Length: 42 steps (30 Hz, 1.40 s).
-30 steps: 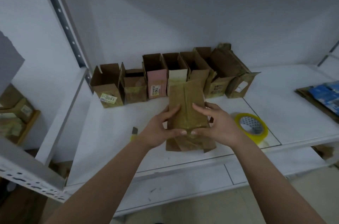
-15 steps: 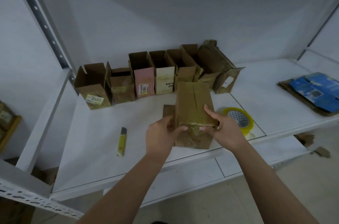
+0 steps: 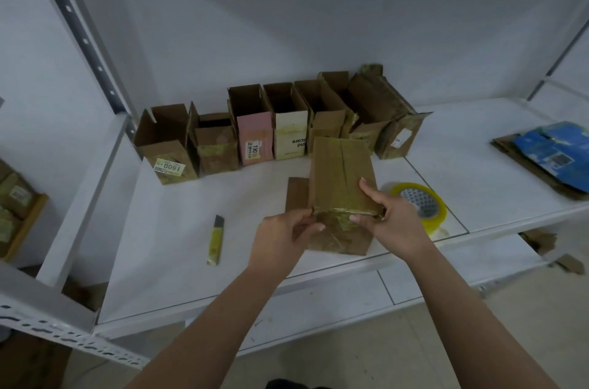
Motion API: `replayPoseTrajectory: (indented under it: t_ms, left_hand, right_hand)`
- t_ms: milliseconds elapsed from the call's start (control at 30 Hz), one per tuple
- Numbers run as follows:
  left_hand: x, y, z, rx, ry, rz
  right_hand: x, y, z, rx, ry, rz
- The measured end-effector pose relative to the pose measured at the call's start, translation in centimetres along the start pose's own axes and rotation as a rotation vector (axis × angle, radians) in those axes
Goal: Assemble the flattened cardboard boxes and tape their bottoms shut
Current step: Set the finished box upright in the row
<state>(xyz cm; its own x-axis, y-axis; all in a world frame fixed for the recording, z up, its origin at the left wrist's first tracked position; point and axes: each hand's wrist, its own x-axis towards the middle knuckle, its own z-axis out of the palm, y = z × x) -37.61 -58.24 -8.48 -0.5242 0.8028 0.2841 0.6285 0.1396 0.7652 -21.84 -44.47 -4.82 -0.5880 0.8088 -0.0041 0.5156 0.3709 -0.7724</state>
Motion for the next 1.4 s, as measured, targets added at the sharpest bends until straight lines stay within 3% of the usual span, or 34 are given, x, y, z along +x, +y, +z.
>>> replayPoseTrajectory:
  t_ms: [300, 500, 700, 933, 1067, 1167, 1233, 1300, 1400]
  left_hand:
    - [2.0, -0.1, -1.0, -0.133, -0.029, -0.1]
    - [2.2, 0.7, 0.5, 0.15, 0.054, -0.046]
    - [2.8, 0.4, 0.0, 0.269, -0.069, -0.025]
    - [2.9, 1.9, -0.3, 0.284, -0.036, 0.028]
    - [4.8, 4.7, 0.5, 0.43, -0.287, 0.226]
    - [5.9, 4.9, 0.7, 0.532, -0.485, 0.165]
    - [6.2, 4.8, 0.6, 0.57, -0.507, 0.155]
    - [6.3, 4.9, 0.6, 0.592, -0.51, 0.158]
    - [6.2, 5.0, 0.8, 0.601, -0.502, 0.152]
  right_hand:
    - [0.1, 0.4, 0.0, 0.029, -0.018, -0.017]
    - [0.3, 0.8, 0.0, -0.012, -0.001, -0.052]
    - [0.3, 1.0, 0.0, -0.014, -0.005, -0.071]
    - [0.3, 1.4, -0.2, 0.011, -0.029, -0.081]
    - [0.0, 1.7, 0.1, -0.048, 0.008, -0.119]
    - [-0.3, 2.3, -0.3, 0.023, -0.018, -0.045]
    - [-0.7, 2.5, -0.5, -0.1, 0.083, 0.062]
    - [-1.5, 1.9, -0.6, -0.424, 0.161, 0.126]
    - [-2.0, 1.6, 0.0, -0.659, 0.221, -0.001]
